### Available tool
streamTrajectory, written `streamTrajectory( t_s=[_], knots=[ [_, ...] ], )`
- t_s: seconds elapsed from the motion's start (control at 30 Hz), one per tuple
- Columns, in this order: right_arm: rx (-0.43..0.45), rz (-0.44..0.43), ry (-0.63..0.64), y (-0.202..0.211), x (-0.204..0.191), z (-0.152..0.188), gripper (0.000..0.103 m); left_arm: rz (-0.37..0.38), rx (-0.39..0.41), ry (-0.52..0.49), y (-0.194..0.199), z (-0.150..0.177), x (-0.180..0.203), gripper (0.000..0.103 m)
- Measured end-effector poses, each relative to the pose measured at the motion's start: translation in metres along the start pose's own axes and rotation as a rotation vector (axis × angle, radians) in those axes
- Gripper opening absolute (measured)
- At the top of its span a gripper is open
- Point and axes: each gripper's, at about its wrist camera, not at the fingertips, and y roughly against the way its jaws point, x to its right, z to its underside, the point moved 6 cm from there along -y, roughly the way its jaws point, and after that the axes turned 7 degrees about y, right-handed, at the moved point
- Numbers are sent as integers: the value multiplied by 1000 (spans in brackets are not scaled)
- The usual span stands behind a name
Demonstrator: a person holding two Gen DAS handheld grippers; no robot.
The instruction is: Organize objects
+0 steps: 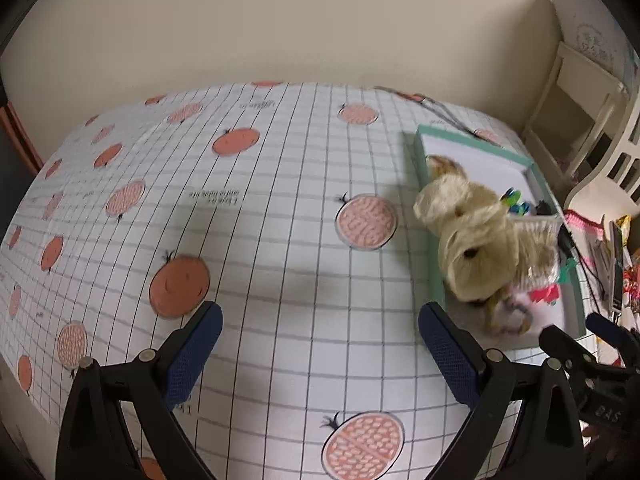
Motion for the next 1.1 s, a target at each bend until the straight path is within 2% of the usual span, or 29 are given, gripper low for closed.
streamTrajectory(
  t_s=[0.1, 0.27, 0.5, 0.8, 1.1],
  knots=[
    [-32, -13, -8, -2, 0, 12, 103, -3, -41, 6, -5, 10, -4, 99],
    [-67, -9, -4, -8, 0, 26, 103, -16, -64, 5, -11, 21, -7, 99],
    [-71, 15, 23, -13, -6, 32, 103, -28, -108, -25, -20, 35, -8, 99],
    [-112, 42, 28, -30, -7, 41, 103, -72, -211, 46, -43, 48, -36, 99],
    [-154, 60, 16, -44, -4, 49, 103, -90, -226, 49, -52, 53, -46, 99]
  ],
)
